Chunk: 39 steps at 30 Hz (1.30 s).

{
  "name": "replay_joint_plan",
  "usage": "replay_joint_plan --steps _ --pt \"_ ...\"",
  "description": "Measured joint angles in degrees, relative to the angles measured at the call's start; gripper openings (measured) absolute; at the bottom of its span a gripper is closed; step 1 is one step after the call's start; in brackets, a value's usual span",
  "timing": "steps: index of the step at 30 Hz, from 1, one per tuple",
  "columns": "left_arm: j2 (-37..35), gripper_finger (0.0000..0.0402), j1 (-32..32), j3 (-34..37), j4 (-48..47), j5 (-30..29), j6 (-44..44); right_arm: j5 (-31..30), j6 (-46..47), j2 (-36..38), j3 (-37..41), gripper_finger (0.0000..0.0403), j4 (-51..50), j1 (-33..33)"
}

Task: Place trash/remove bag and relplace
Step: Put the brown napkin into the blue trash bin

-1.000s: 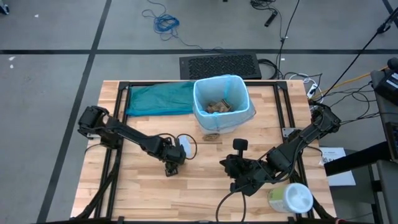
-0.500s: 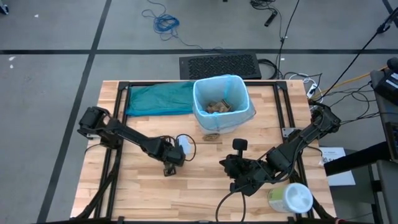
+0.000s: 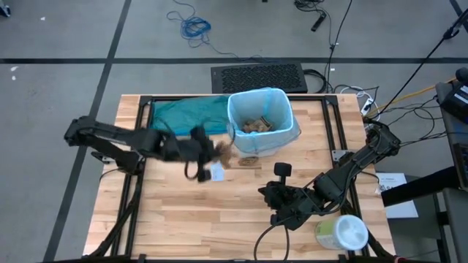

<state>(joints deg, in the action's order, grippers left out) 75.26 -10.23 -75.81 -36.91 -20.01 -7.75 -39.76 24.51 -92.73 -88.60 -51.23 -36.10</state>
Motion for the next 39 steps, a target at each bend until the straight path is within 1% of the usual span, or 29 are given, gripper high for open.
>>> replay_joint_plan --steps 3,5,8,12,14,17,20,25,29,35,39 --pt "0.06 0.0003 4.27 -4.41 5.16 1.23 7.44 -0.95 -0.25 0.0 0.0 0.0 0.06 0.0" --pt "1.18 0.0003 7.49 -6.94 8.68 3.38 11.03 -0.93 -0.28 0.0 0.0 0.0 0.05 0.0" --pt "3.73 0.0003 12.42 -10.25 11.67 7.54 13.18 -0.94 -0.25 0.0 0.0 0.0 0.06 0.11" --pt "7.76 0.0003 17.55 -13.69 12.85 15.71 15.56 -0.95 -0.28 0.0 0.0 0.0 0.04 0.11" --pt "10.09 0.0005 18.94 -14.36 12.89 17.41 16.39 -0.96 -0.28 0.0 0.0 0.0 -0.01 0.11" --pt "13.26 0.0022 20.48 -14.41 13.95 19.99 19.63 -0.95 -0.24 0.0 0.0 0.0 -0.03 0.11" --pt "15.5 0.0051 21.35 -14.41 15.54 21.7 20.14 -0.98 -0.2 0.0 0.0 0.0 -0.05 0.11" --pt "17.14 0.0102 21.54 -14.41 17.23 22.42 20.16 -1.02 -0.27 0.0 0.0 0.0 -0.12 0.11" --pt "16.73 0.0132 21.56 -14.41 20.5 22.44 20.16 -1.02 -0.89 0.0 0.0 0.0 -0.13 0.11" --pt "16.7 0.0158 21.54 -14.41 22.48 22.42 20.14 -1.26 -1.14 0.0 0.0 0.0 -0.08 0.47" --pt "16.7 0.0162 21.51 -14.41 22.29 21.72 20.63 -1.26 -1.16 0.0 0.0 0.0 -0.1 0.57"
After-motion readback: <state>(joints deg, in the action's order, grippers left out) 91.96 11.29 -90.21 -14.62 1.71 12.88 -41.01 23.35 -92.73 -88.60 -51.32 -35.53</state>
